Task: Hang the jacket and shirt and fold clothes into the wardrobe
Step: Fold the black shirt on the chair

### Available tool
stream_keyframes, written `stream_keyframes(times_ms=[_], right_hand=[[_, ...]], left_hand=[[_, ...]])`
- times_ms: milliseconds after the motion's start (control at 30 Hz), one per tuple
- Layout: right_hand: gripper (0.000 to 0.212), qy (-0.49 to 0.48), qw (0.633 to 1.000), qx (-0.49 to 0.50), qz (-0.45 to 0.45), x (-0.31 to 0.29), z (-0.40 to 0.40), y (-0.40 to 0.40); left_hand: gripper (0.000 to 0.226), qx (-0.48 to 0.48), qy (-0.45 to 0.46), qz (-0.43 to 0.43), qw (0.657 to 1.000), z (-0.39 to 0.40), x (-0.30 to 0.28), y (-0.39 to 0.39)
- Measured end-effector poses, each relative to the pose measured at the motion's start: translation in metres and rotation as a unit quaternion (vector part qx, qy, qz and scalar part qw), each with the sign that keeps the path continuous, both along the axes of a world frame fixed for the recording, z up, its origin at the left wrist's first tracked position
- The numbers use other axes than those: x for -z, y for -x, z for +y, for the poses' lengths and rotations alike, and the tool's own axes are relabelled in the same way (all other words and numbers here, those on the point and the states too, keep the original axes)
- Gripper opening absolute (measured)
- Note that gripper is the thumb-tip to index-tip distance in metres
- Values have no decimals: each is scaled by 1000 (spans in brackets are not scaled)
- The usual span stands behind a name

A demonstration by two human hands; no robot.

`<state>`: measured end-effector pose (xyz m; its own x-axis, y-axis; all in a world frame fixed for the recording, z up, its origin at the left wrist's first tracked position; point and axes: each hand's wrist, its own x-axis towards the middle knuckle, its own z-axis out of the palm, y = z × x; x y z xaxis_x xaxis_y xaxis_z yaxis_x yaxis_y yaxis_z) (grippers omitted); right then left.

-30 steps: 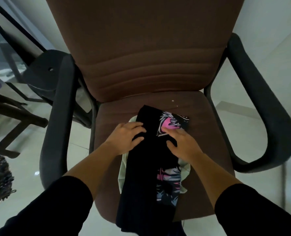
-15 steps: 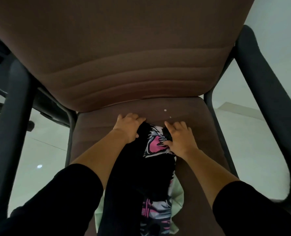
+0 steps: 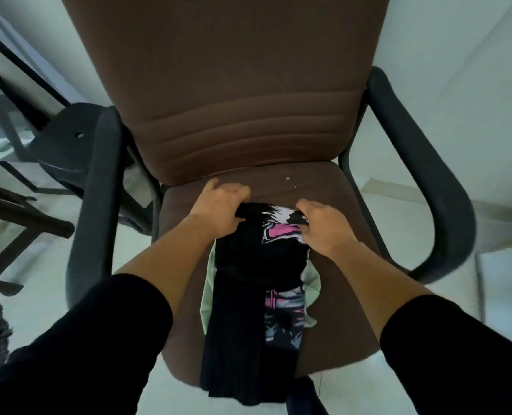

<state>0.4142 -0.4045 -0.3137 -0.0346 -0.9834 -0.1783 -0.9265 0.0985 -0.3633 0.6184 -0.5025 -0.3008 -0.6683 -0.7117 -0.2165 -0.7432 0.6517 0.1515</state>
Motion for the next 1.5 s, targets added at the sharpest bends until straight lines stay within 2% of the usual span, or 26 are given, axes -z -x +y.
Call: stream_keyframes(times_ms=[100, 200, 300, 367, 433, 500, 533, 600, 700, 833, 933, 1000, 1133, 1267, 1500], right_hand=[[38, 27, 999, 3, 35, -21, 60, -28], [57, 53, 999, 3, 8, -24, 130, -67], [65, 88, 996, -3, 4, -12, 192, -104], [64, 110, 994, -12, -9, 5, 224, -120], [50, 69, 997, -25, -35, 25, 248, -133], [61, -16, 998, -17, -57, 45, 264, -142], [68, -51, 997, 5, -60, 56, 268, -144], [72, -38, 996, 51, -67, 76, 269, -145], [56, -21, 988, 118, -97, 99, 269, -149], [69, -46, 952, 220, -207, 109, 269, -153], [73, -13, 939, 248, -236, 111, 267, -154], [77, -24, 918, 271, -288, 109, 263, -151], [86, -54, 881, 280, -376, 104, 251, -137], [89, -56, 877, 259, -401, 98, 246, -136], [80, -39, 888, 232, -395, 68, 235, -136]], left_hand=[[31, 0, -5, 29, 1000, 60, -22, -30], [32, -17, -3, 37, 999, 129, -24, -66], [50, -36, -14, 47, 998, 189, -7, -100], [63, -43, -50, 19, 998, 219, 11, -119], [53, -46, -111, -7, 993, 245, 35, -134], [39, -81, -160, -3, 984, 266, 58, -143], [41, -108, -168, 21, 980, 273, 69, -145], [53, -146, -155, 86, 973, 280, 88, -142], [84, -216, -172, 175, 945, 285, 104, -130], [102, -249, -166, 165, 940, 288, 110, -112], [104, -262, -197, 204, 922, 284, 108, -109], [102, -281, -233, 219, 905, 277, 105, -113], [98, -282, -259, 188, 905, 264, 96, -114], [98, -279, -258, 164, 910, 261, 94, -111], [89, -295, -255, 178, 903, 258, 71, -105]])
